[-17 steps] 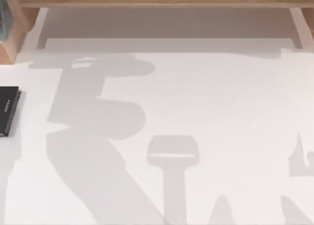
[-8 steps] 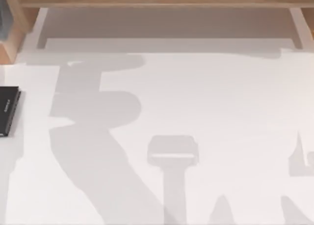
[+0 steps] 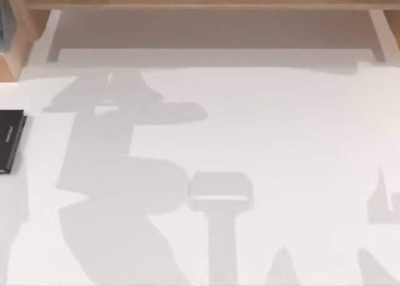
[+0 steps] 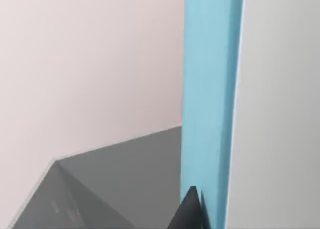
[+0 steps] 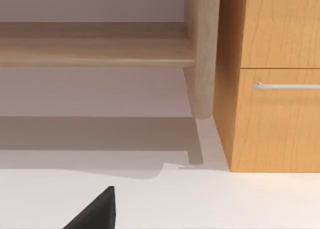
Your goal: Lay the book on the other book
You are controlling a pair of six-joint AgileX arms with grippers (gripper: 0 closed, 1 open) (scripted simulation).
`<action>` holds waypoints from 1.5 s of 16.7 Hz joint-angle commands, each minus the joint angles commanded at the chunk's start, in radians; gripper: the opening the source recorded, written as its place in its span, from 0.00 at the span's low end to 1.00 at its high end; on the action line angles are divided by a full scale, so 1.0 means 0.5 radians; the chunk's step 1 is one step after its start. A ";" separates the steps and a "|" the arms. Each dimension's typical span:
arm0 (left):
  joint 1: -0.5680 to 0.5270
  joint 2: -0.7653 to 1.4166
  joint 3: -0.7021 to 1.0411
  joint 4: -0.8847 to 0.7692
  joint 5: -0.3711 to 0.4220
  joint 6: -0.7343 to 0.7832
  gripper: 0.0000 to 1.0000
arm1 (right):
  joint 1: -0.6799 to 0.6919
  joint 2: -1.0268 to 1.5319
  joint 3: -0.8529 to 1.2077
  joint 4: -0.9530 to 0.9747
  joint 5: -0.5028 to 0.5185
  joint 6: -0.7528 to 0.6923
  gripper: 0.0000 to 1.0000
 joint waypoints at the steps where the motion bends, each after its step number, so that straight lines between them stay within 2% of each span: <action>1: 0.048 -0.078 -0.068 0.000 0.034 0.165 0.00 | 0.000 0.000 0.000 0.000 0.000 0.000 1.00; 8: 0.315 -0.508 -0.696 -0.024 0.211 1.576 0.00 | 0.000 0.000 0.000 0.000 0.000 0.000 1.00; 12: 0.356 -0.564 -1.094 -0.050 0.227 2.380 0.00 | 0.000 0.000 0.000 0.000 0.000 0.000 1.00; 15: 0.339 -0.534 -1.358 -0.075 0.205 2.826 0.00 | 0.000 0.000 0.000 0.000 0.000 0.000 1.00; 19: 0.293 -0.452 -1.606 -0.101 0.159 3.132 0.00 | 0.000 0.000 0.000 0.000 0.000 0.000 1.00; 25: 0.276 -0.430 -1.657 -0.107 0.148 3.179 0.00 | 0.000 0.000 0.000 0.000 0.000 0.000 1.00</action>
